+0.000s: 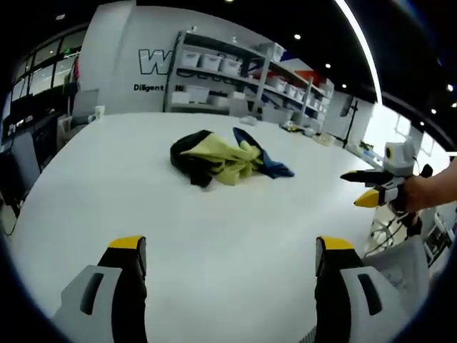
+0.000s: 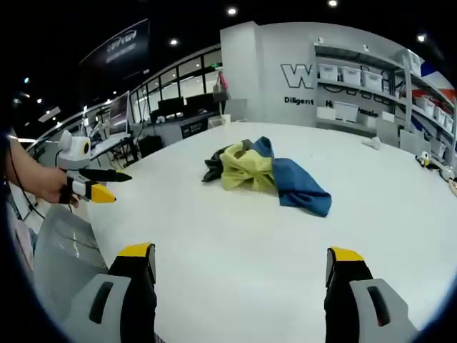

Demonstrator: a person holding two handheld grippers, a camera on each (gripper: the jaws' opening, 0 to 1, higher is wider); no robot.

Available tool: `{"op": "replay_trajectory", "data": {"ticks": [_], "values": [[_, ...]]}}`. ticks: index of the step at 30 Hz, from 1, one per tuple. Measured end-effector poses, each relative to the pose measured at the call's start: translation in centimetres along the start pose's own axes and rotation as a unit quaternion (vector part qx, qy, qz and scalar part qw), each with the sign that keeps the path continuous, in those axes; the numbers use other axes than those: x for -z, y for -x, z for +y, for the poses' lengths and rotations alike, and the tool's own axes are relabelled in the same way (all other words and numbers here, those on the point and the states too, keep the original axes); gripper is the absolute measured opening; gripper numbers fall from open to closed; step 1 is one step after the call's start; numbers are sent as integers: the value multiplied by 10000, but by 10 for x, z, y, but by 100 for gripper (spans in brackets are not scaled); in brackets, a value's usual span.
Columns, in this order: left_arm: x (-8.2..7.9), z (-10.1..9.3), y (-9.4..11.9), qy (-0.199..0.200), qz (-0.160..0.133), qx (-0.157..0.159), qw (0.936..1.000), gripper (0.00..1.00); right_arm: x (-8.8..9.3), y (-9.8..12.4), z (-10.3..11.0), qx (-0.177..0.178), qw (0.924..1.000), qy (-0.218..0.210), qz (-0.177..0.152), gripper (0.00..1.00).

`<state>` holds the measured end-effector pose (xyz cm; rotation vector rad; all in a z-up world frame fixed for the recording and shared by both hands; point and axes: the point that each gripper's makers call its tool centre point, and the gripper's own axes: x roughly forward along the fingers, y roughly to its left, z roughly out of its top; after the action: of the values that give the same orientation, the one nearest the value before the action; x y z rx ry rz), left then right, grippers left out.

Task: Fold the garment on the visible template until the final outline fits inside the template.

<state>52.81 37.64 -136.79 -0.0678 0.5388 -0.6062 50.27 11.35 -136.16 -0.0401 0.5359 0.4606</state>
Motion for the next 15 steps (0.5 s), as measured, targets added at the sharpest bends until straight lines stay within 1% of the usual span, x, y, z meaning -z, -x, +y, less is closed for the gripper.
{"op": "replay_trajectory", "data": {"ticks": [15], "values": [[0,0,-5,-20,38,40,10000,96,-2,-4,-4,-5,10000,10,-4,99]]}}
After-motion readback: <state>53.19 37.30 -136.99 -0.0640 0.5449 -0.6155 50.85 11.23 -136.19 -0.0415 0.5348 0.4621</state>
